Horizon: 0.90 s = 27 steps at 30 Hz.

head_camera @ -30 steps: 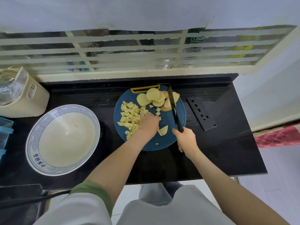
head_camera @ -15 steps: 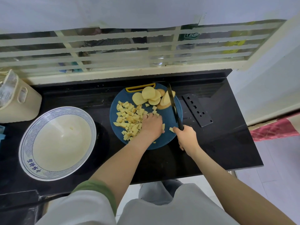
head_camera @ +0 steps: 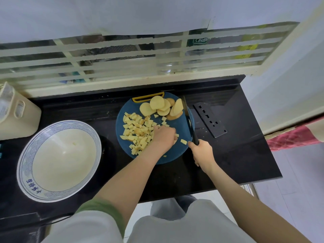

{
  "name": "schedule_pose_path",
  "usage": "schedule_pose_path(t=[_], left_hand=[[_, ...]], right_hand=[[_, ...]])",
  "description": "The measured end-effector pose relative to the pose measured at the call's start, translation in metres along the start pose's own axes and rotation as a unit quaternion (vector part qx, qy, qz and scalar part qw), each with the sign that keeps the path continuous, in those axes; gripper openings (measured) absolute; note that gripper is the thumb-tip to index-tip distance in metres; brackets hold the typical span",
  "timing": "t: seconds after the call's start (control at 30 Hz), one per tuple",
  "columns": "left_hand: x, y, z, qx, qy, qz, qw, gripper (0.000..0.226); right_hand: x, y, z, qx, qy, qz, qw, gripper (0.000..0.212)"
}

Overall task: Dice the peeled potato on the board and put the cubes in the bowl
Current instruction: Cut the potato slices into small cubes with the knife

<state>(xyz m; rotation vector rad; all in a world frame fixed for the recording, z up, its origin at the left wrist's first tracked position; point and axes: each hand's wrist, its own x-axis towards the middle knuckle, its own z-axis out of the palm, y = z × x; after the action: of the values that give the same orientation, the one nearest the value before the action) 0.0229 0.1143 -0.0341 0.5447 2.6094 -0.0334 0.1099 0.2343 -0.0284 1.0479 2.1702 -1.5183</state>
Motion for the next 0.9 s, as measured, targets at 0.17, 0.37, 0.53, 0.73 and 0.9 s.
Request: schedule_pose_path(t=[0.17,0.37,0.53,0.73,0.9], left_hand=[[0.001,-0.006,0.002,0.026,0.020,0.001,0.999,0.022],[-0.002,-0.011,0.007,0.012,0.021,-0.015,1.000,0.023],[-0.004,-0.016,0.010,-0.001,0.037,0.007,0.999,0.035],[-0.009,-0.012,0.012,-0.016,0.085,-0.036,0.996,0.048],[-0.012,-0.009,0.013,-0.001,0.136,0.022,0.990,0.050]], right_hand=[[-0.003,-0.003,0.006,0.016,-0.008,-0.006,1.000,0.029],[-0.003,-0.006,0.010,0.019,-0.013,-0.012,1.000,0.028],[-0.003,-0.006,0.011,0.008,-0.018,-0.008,1.000,0.026],[-0.002,-0.005,0.010,0.010,-0.010,-0.001,1.000,0.029],[-0.003,-0.003,0.007,0.019,-0.003,0.004,1.000,0.029]])
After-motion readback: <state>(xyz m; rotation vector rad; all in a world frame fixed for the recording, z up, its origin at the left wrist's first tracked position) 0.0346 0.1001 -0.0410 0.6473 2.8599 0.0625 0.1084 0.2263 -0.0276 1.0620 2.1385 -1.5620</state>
